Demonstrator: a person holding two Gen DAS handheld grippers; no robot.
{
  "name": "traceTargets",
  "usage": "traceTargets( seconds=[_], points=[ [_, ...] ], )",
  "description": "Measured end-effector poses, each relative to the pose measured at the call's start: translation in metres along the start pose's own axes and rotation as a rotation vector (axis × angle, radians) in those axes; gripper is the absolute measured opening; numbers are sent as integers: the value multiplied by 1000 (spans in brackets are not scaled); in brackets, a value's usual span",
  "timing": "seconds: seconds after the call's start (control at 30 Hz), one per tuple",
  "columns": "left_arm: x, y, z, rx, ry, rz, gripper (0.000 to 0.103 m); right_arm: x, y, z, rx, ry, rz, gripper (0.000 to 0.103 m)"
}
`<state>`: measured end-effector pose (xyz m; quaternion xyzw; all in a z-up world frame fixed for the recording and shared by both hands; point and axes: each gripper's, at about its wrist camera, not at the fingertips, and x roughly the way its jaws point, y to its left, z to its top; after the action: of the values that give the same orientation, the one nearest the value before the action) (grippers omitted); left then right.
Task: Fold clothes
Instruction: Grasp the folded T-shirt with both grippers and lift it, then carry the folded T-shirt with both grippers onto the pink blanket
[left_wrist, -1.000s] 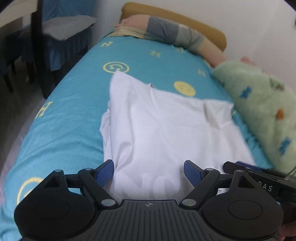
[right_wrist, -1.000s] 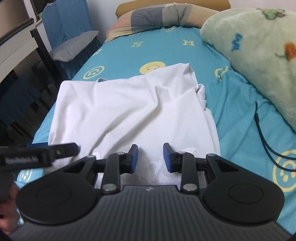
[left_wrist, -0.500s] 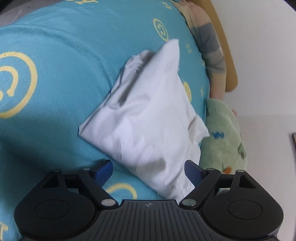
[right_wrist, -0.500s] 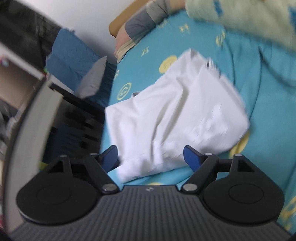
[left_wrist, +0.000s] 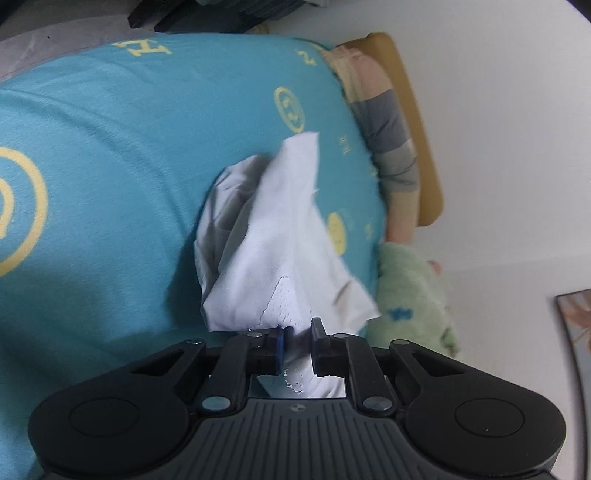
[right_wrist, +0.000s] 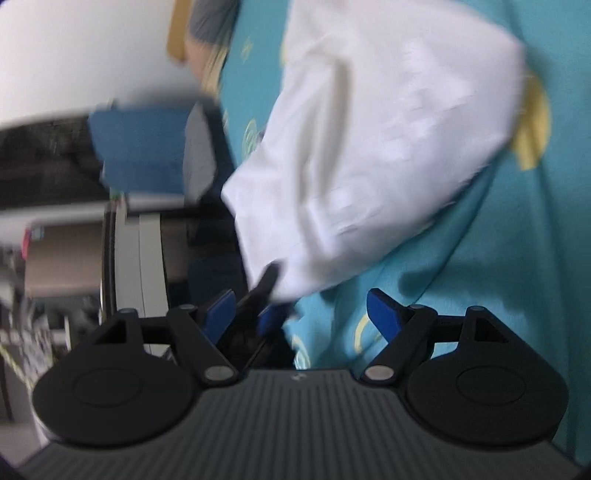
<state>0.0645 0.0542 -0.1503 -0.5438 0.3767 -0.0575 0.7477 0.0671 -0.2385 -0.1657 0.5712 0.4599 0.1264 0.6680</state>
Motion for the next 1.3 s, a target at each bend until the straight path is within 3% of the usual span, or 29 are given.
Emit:
traceTargets(
  seconds=[0.07, 0.2, 0.23, 0.33, 0.43, 0.63, 0.83, 0.93, 1.1, 1.3],
  points=[
    [-2, -5, 3, 1, -4, -18, 14, -9, -6, 8, 29, -88, -30, 77],
    [-2, -6, 6, -17, -3, -28, 13, -27, -21, 24, 101, -252, -95, 55],
    [-1, -5, 6, -23, 3, -27, 13, -30, -24, 27, 117, -277, -110, 45],
    [-2, -6, 7, 1, 5, -4, 13, -31, -24, 30, 119, -292, -110, 27],
    [-6, -20, 8, 84, 14, 63, 12, -35, -7, 24, 49, -325, -95, 19],
    [-40, -68, 4, 95, 39, 19, 12, -72, 28, 11, -86, -398, -43, 17],
    [-55, -127, -24, 104, 160, 10, 12, -150, 53, -1, -105, -453, 28, 17],
    [-45, -162, -54, 167, 224, 12, 12, -195, 53, 1, -77, -478, 24, 17],
    [14, -241, -108, 280, 328, -19, 12, -280, 44, 25, -44, -569, -13, 17],
    [92, -366, -192, 430, 422, -151, 12, -394, 61, 90, -76, -770, -52, 17]
  ],
)
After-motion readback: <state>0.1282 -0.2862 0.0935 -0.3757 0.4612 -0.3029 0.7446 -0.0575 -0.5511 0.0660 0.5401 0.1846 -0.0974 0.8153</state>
